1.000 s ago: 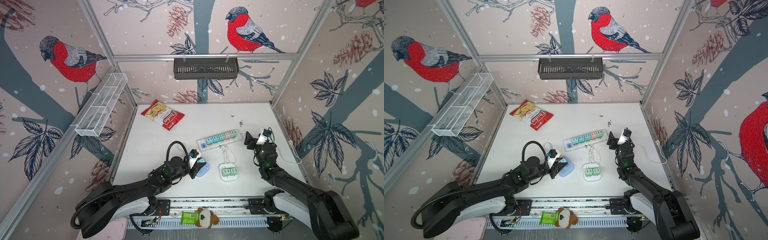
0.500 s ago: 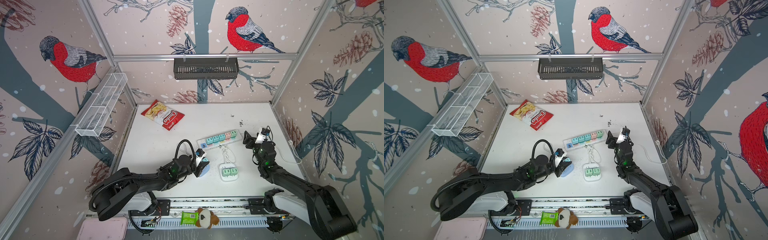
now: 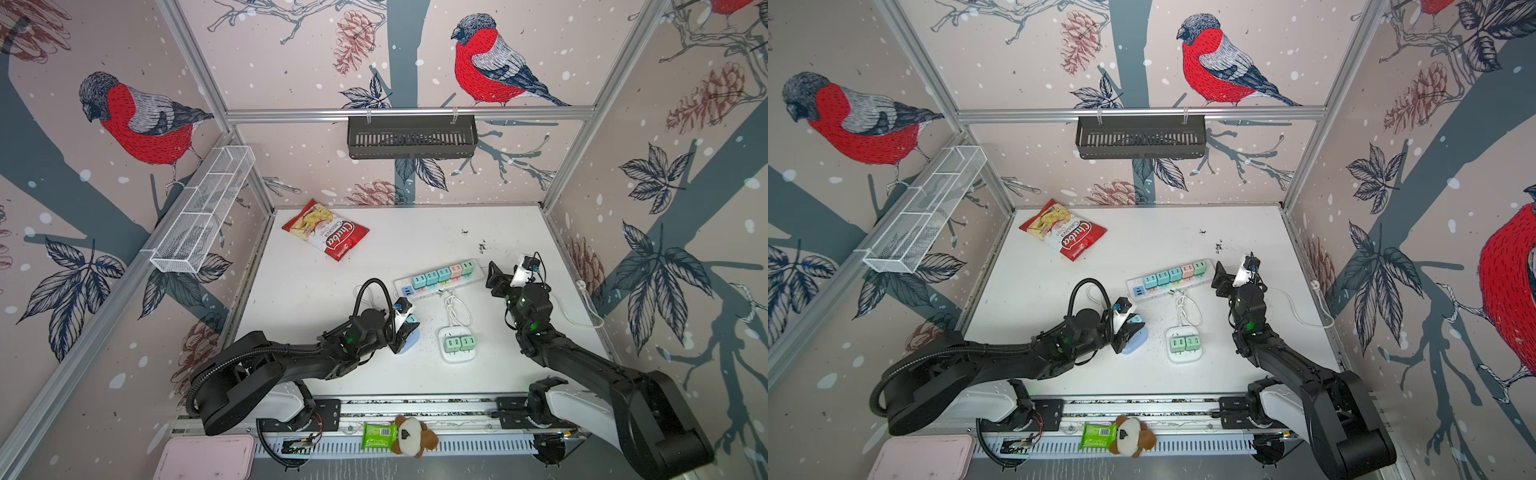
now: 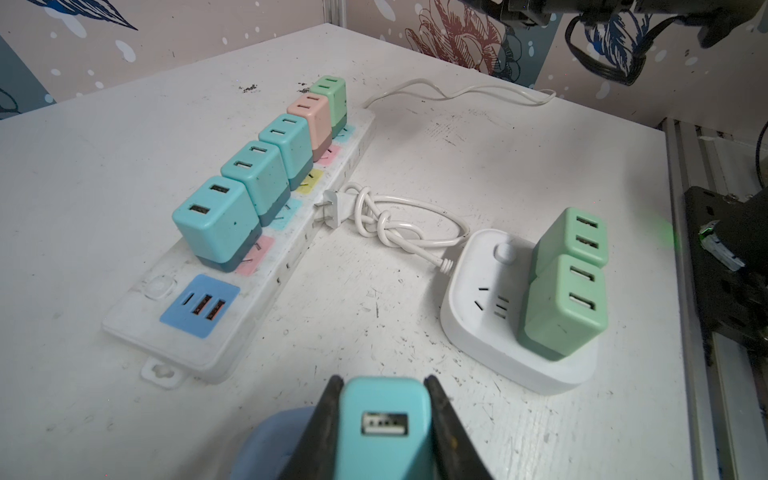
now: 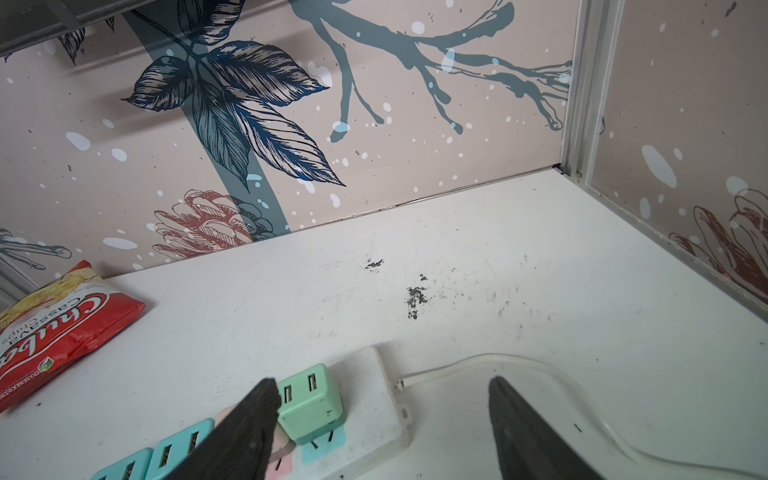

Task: Insert the plug
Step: 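Lower the teal charger into the blue socket with the left gripper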

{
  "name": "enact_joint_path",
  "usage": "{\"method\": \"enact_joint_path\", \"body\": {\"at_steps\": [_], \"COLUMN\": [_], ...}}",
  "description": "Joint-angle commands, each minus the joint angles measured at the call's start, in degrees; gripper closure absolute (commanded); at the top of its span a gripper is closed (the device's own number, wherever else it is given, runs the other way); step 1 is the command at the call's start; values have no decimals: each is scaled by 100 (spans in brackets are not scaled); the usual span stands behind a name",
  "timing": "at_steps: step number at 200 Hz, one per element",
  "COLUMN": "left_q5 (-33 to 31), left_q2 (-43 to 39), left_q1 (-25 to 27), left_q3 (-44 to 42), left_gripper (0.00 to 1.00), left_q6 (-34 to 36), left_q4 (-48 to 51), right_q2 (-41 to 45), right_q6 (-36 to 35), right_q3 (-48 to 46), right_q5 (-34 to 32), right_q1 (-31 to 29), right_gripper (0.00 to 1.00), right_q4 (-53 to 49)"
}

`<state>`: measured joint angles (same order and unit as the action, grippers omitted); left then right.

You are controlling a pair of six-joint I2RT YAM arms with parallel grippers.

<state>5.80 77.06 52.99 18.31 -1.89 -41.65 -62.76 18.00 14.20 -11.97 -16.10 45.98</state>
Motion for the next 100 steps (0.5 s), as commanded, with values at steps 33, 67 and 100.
{"method": "enact_joint_path", "body": {"at_steps": [33, 67, 100], "left_q5": [-89, -123, -186], "left_q2": [204, 240, 272], "left_q1": [13, 18, 21], "left_q3": [32, 20, -168], "left_gripper": [100, 100, 100], "left_q6": [101, 99, 136], "left_q4": [-260, -259, -493], "right_q2": [-6, 33, 41], "right_q6": [29, 46, 44], "right_q3": [39, 13, 4], "right_q5": [1, 0, 10], "right_q1": [-16, -23, -23], "right_gripper": [21, 21, 21], "right_q4": [132, 125, 132]}}
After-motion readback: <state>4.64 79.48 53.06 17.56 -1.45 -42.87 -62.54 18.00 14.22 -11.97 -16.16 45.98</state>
